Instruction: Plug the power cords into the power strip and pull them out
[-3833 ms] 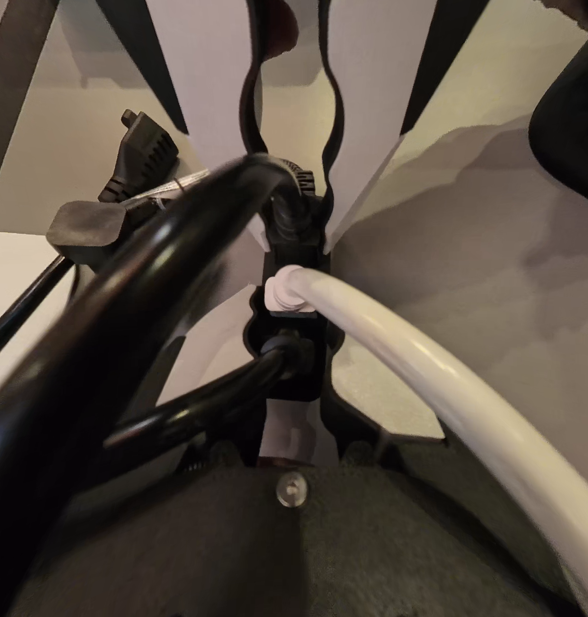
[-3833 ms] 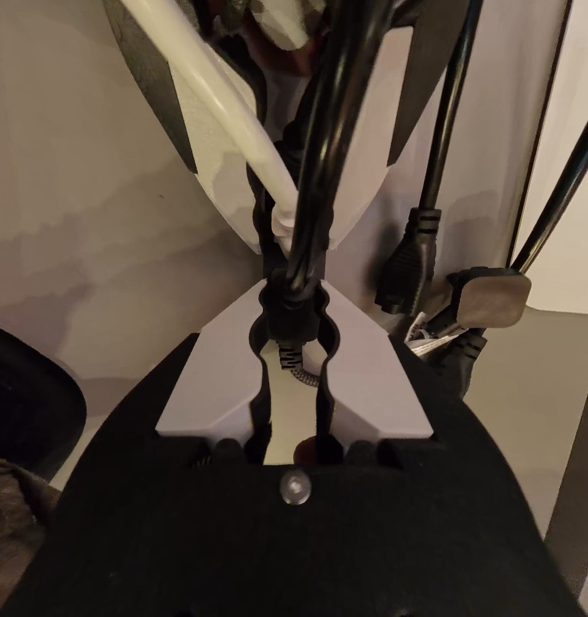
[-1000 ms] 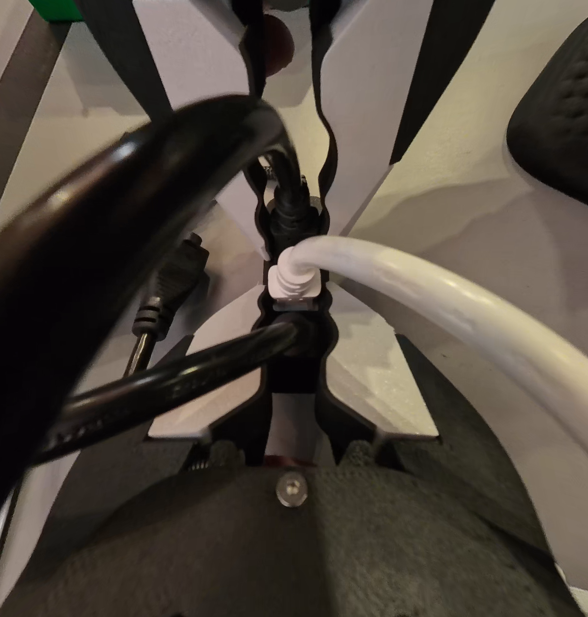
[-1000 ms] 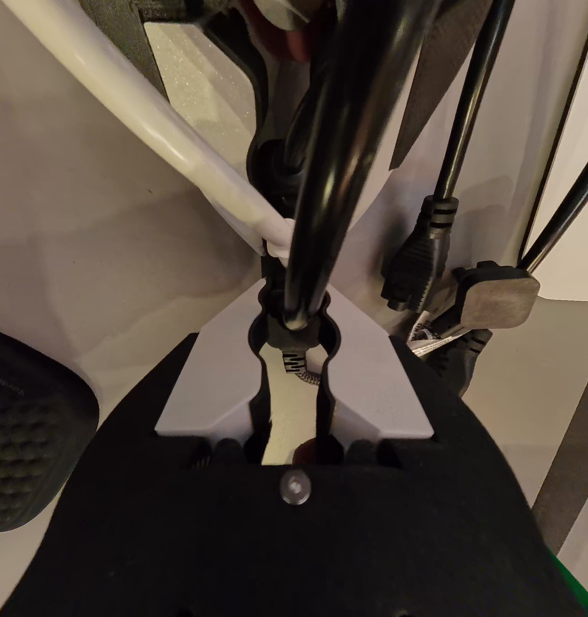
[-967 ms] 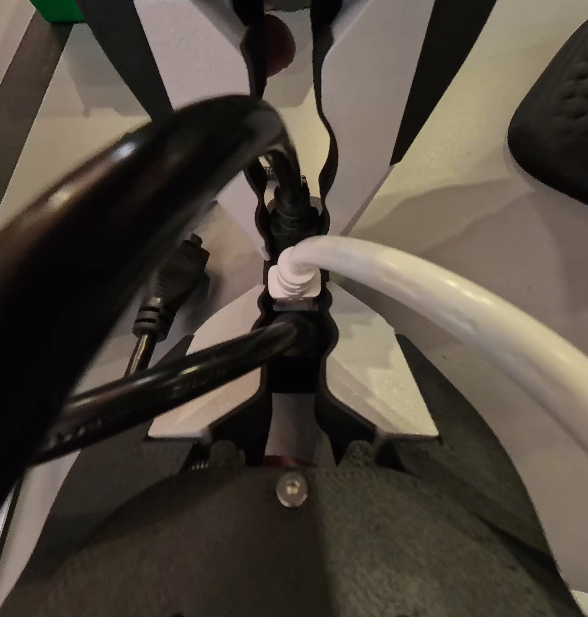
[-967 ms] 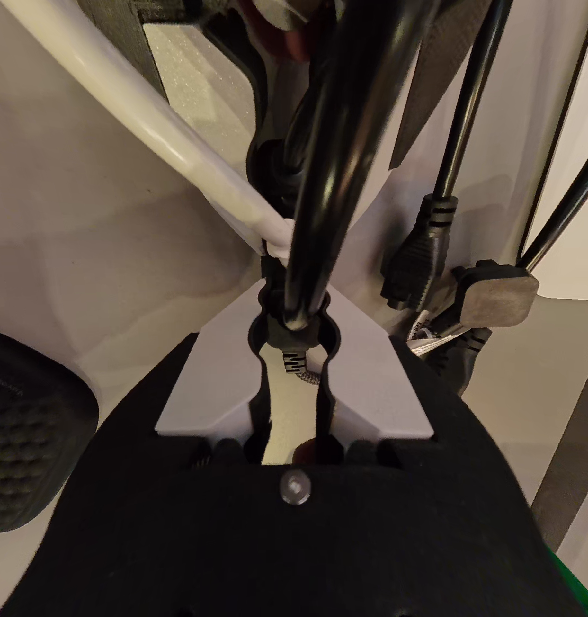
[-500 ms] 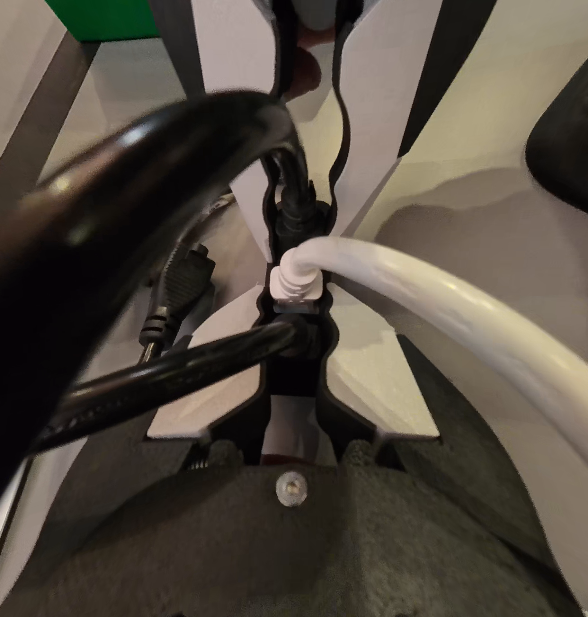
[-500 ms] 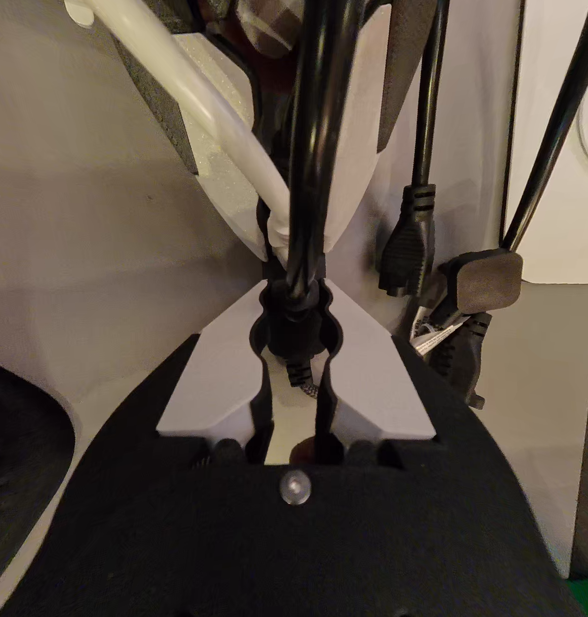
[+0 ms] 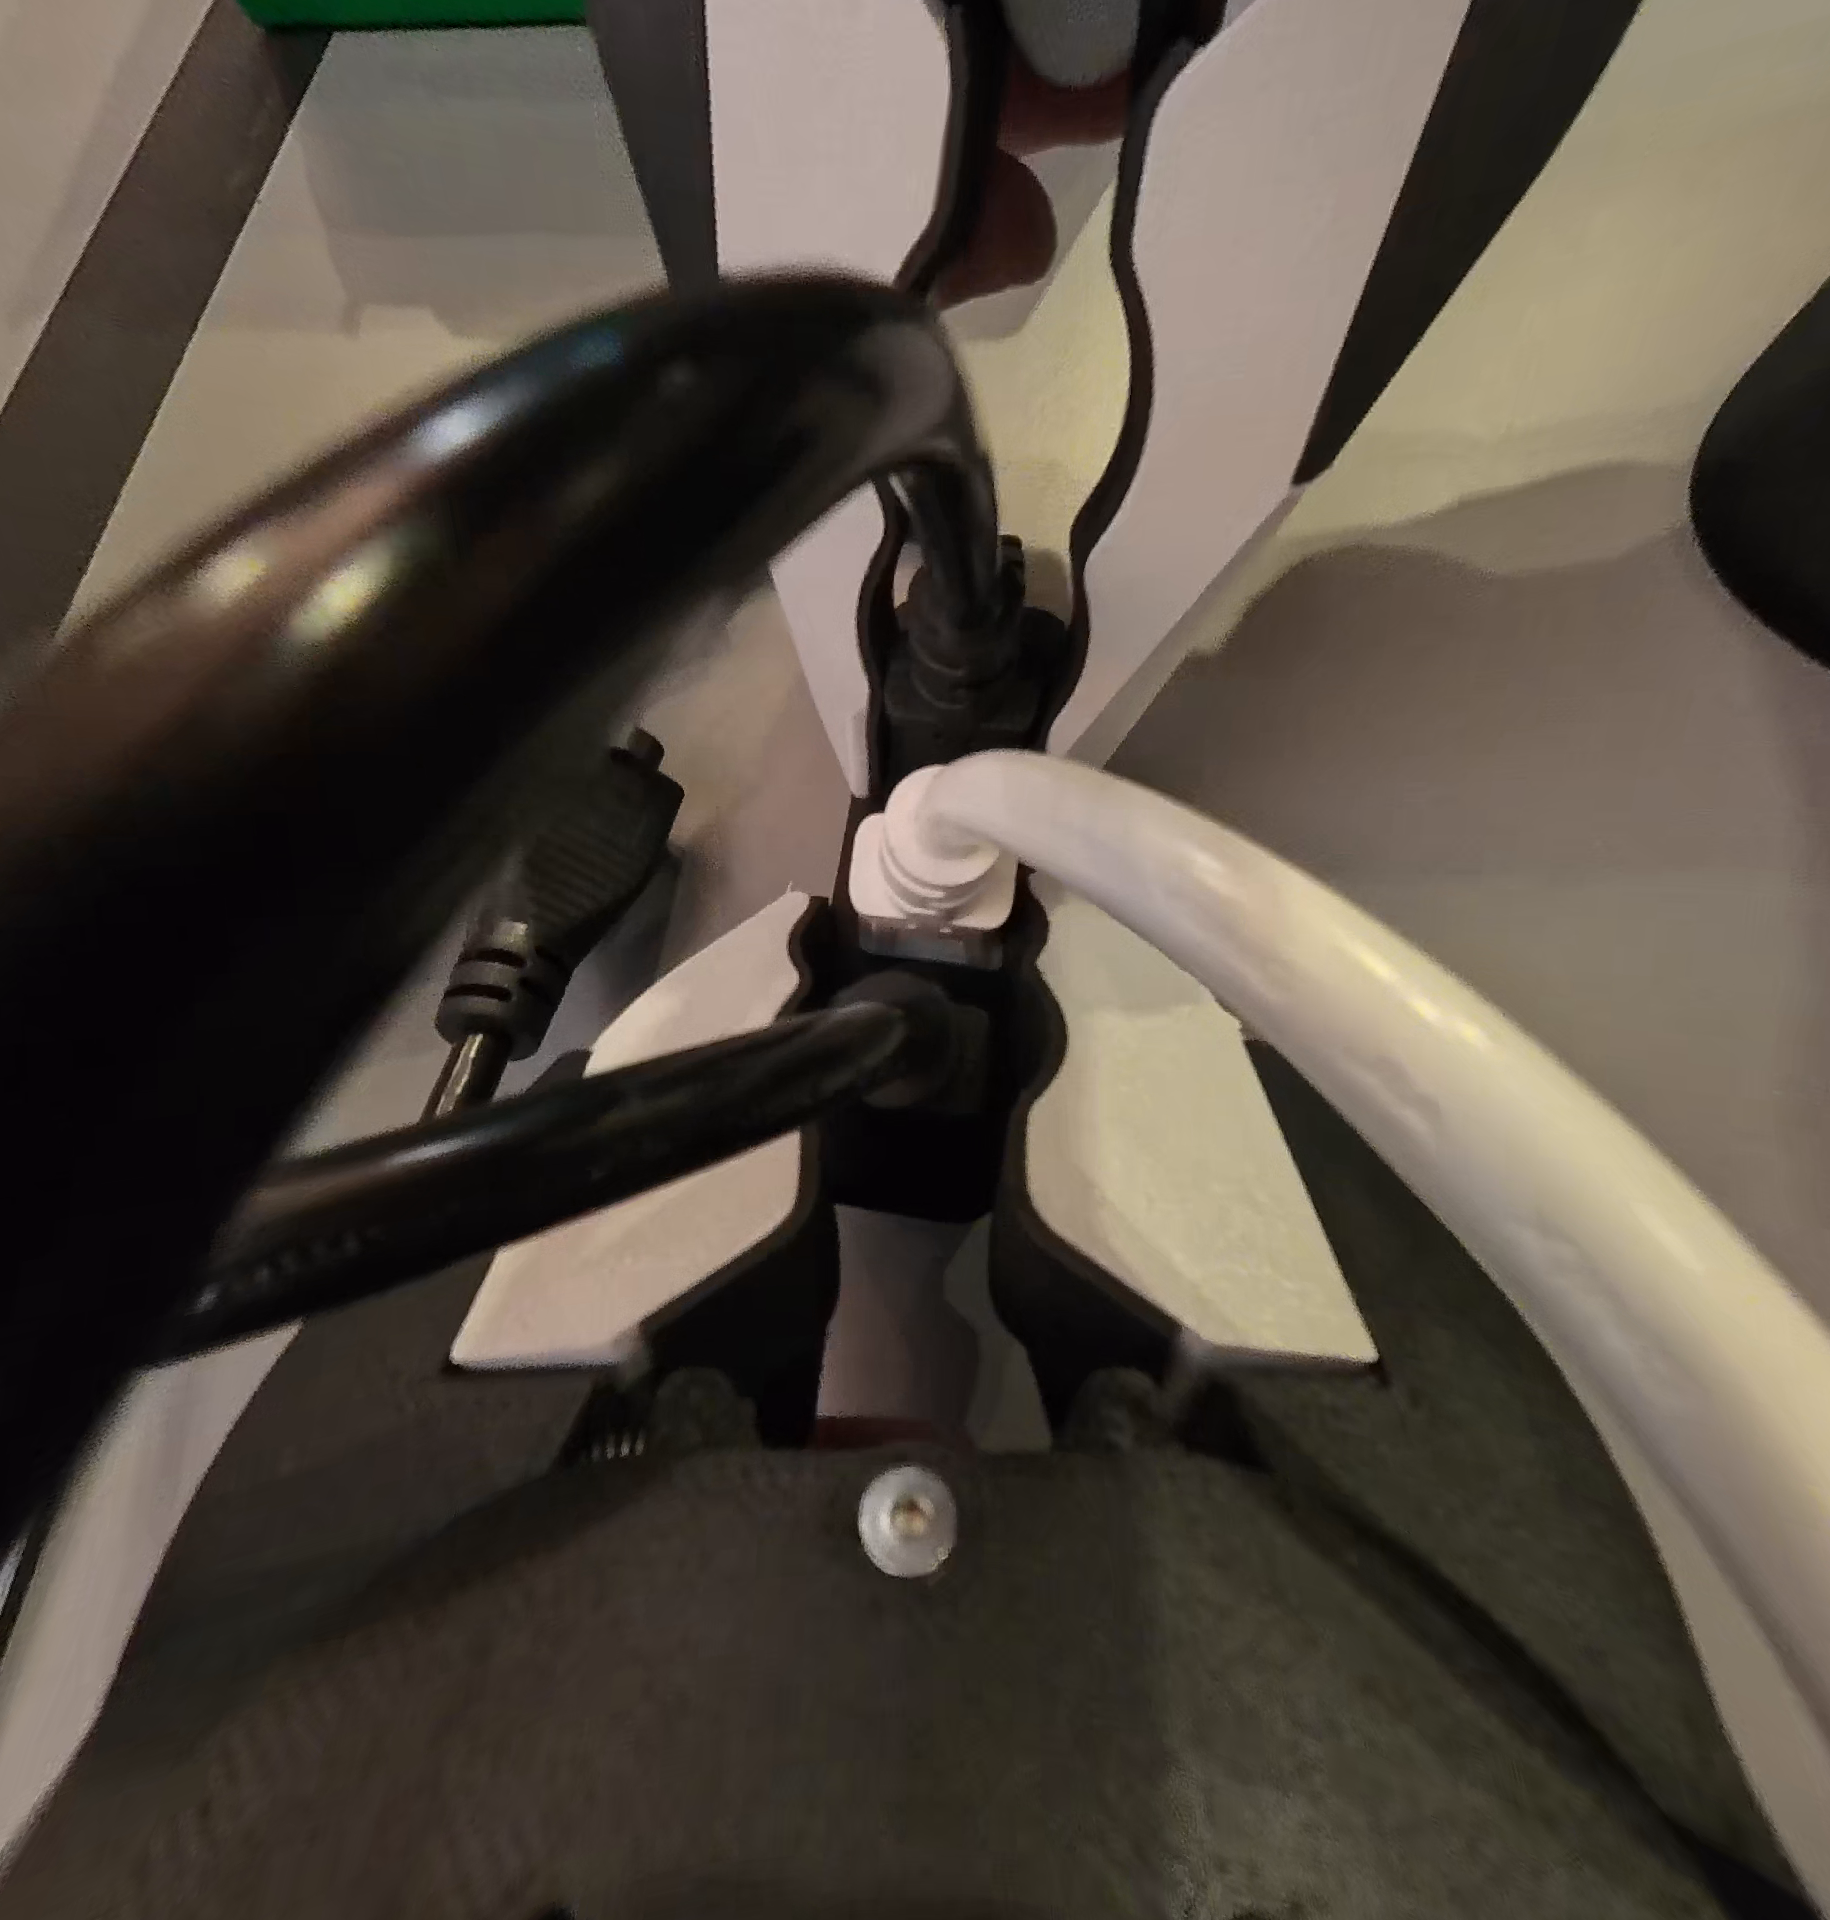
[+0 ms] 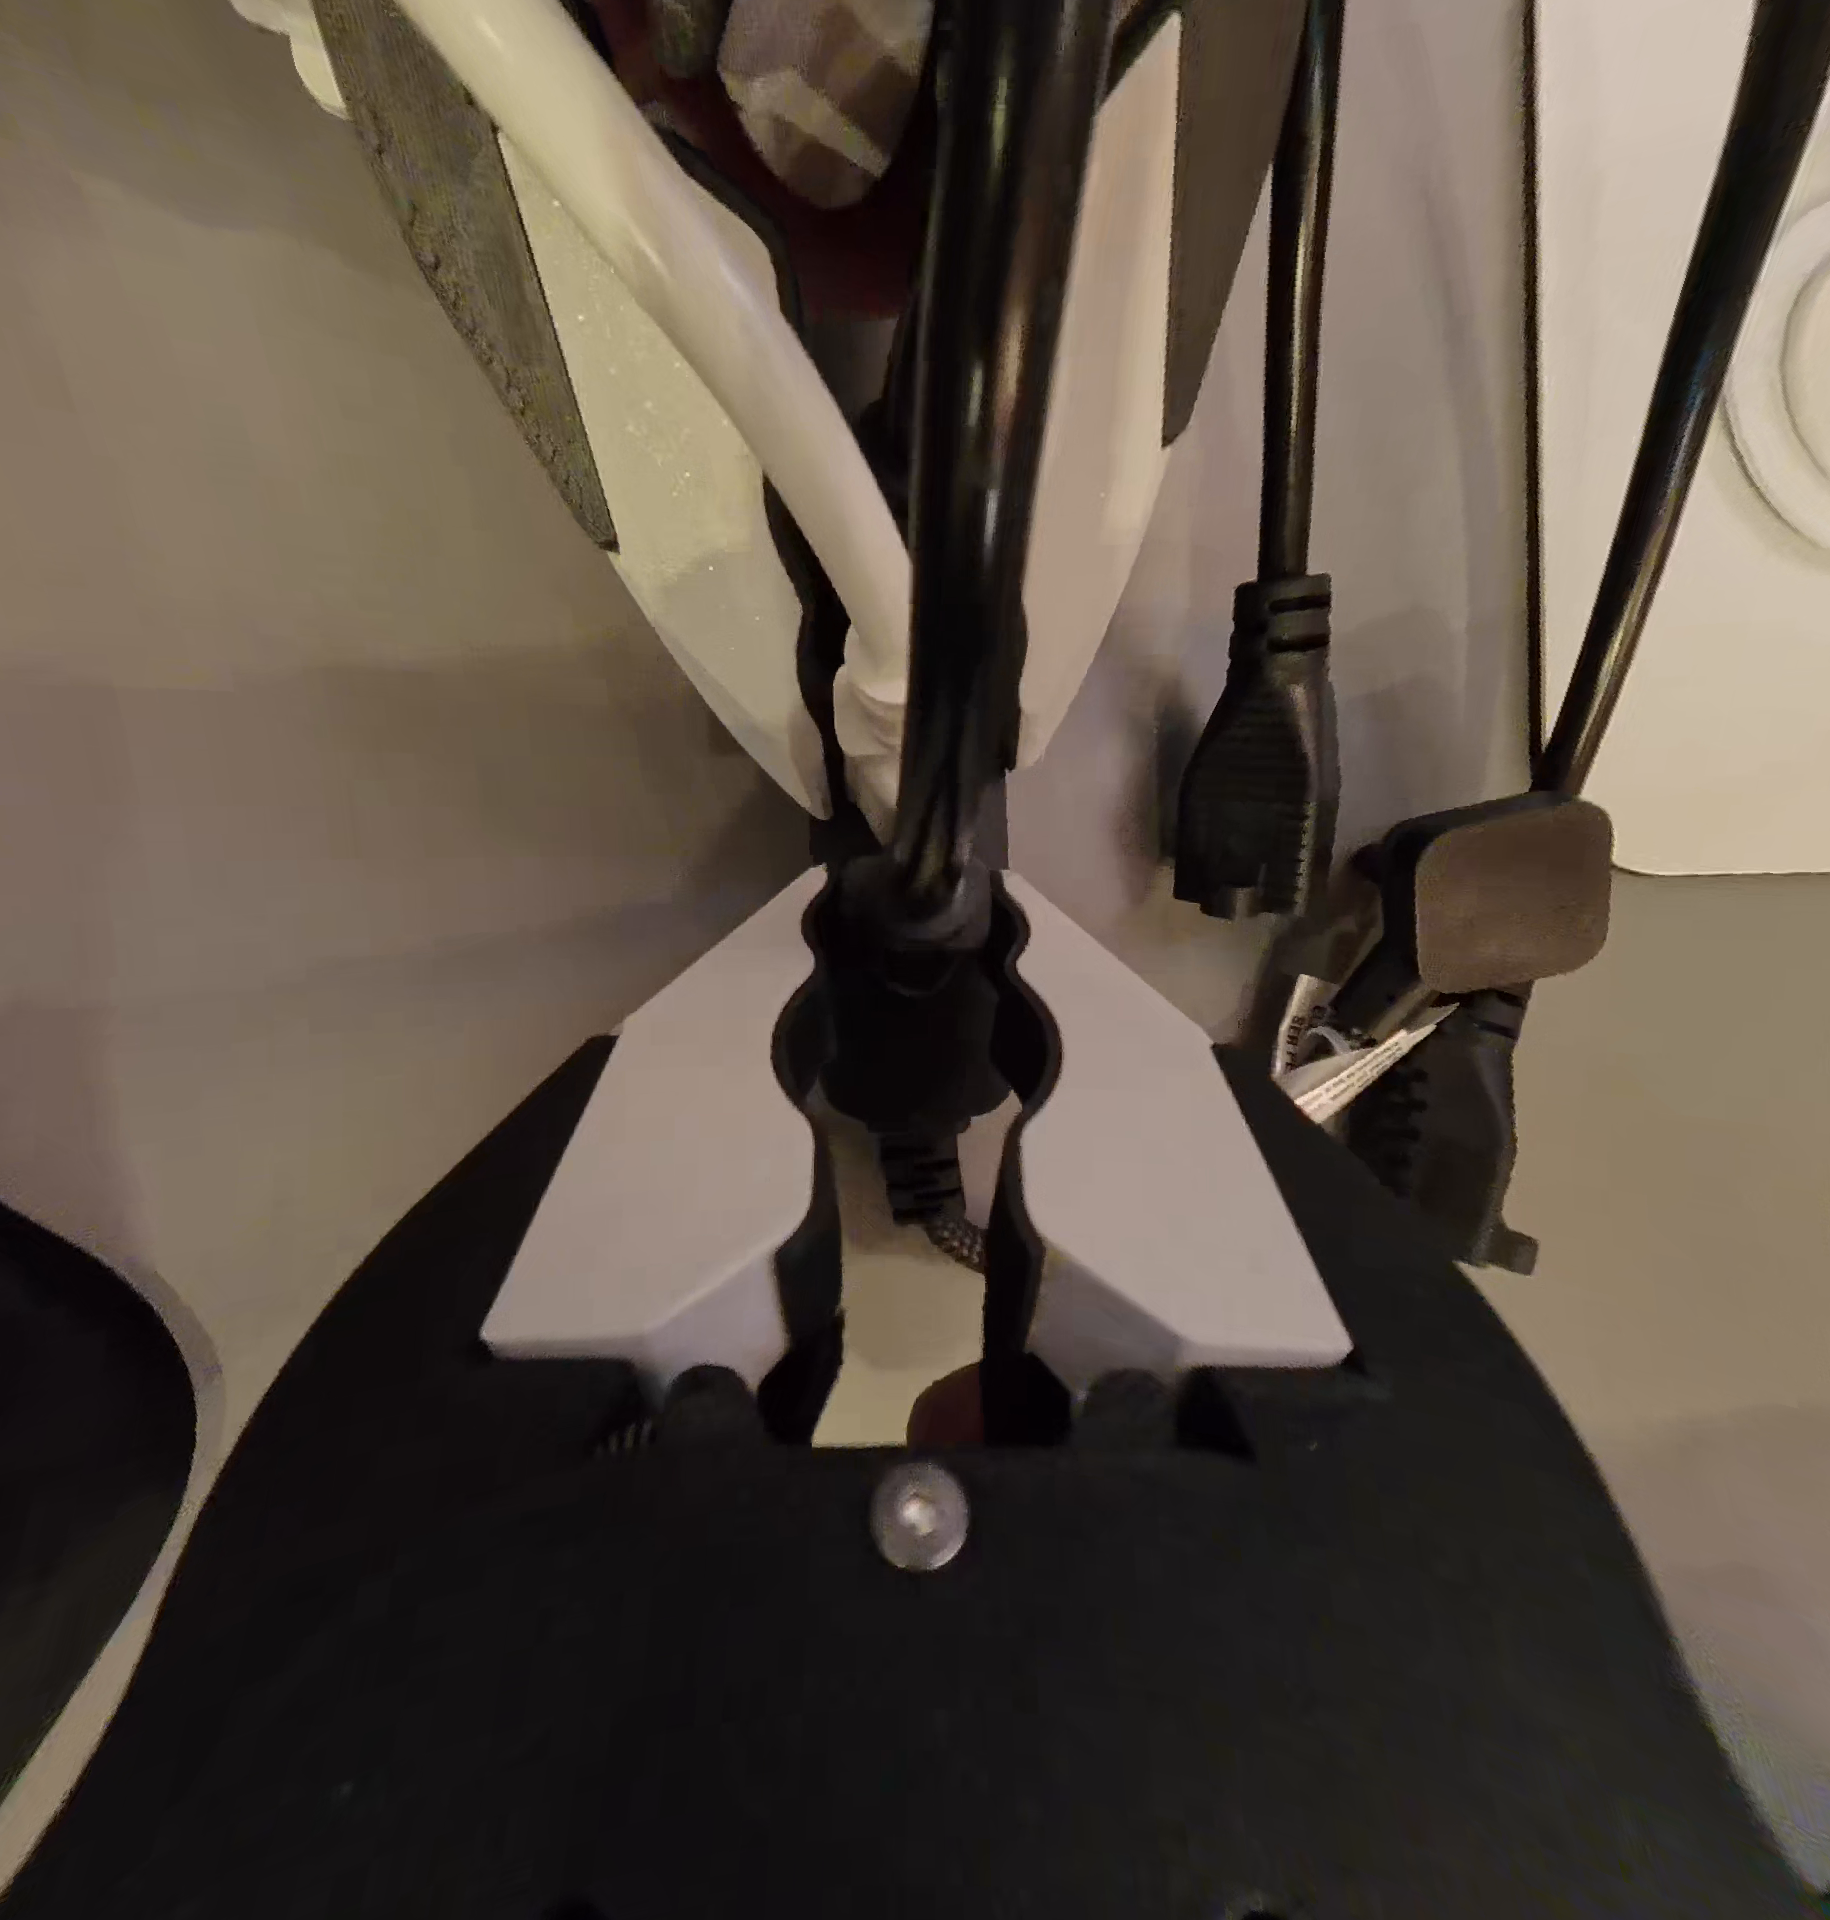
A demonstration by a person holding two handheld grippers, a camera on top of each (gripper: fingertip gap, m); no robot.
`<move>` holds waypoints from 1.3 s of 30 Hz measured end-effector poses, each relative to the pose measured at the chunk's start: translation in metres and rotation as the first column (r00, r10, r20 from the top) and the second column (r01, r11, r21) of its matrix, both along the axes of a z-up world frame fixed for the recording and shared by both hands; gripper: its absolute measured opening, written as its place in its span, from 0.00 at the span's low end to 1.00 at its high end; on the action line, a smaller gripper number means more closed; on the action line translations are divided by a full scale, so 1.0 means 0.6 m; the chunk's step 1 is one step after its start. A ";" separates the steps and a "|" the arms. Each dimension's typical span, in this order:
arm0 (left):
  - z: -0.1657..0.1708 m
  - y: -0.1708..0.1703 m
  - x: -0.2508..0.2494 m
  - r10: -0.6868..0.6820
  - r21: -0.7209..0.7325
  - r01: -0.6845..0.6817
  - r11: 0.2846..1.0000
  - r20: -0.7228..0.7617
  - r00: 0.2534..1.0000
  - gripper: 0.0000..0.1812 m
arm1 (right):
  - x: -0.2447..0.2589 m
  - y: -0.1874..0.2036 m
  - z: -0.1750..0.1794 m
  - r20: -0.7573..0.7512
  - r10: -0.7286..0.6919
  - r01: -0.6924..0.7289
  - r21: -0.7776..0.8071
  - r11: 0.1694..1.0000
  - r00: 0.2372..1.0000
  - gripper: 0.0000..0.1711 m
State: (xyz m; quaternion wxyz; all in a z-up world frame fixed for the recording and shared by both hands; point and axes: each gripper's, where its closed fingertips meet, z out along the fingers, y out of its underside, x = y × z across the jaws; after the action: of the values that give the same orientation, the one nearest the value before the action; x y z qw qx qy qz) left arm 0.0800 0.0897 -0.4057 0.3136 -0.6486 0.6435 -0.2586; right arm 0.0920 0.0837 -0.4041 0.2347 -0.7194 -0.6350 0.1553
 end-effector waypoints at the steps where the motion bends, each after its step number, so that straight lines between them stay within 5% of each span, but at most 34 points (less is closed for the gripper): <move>1: 0.000 -0.001 0.001 0.005 0.003 -0.005 1.000 -0.006 1.000 0.16 | 0.001 0.000 0.000 -0.001 0.002 -0.002 0.012 1.000 1.000 0.14; 7: -0.001 -0.008 0.010 0.014 0.016 -0.014 1.000 -0.003 1.000 0.16 | 0.012 -0.006 -0.001 0.089 0.049 -0.045 -0.046 0.998 0.995 0.14; 14: -0.002 -0.009 0.012 0.023 -0.004 -0.022 1.000 0.016 1.000 0.17 | 0.012 -0.007 -0.001 0.021 0.059 -0.056 -0.113 0.992 0.998 0.14; 26: -0.001 -0.013 0.014 0.028 -0.004 -0.028 1.000 0.016 0.999 0.16 | 0.014 -0.013 0.002 0.071 0.092 -0.100 0.120 0.988 0.993 0.13; 39: -0.002 -0.011 0.014 0.019 -0.041 -0.017 0.999 0.050 0.999 0.17 | 0.005 -0.007 0.009 -0.280 -0.148 0.058 -0.307 0.950 0.949 0.14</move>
State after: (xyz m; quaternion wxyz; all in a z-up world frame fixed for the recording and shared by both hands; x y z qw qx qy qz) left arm 0.0881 0.0829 -0.4070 0.3186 -0.6540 0.6241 -0.2851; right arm 0.0953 0.0797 -0.3989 0.2260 -0.7470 -0.5227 0.3429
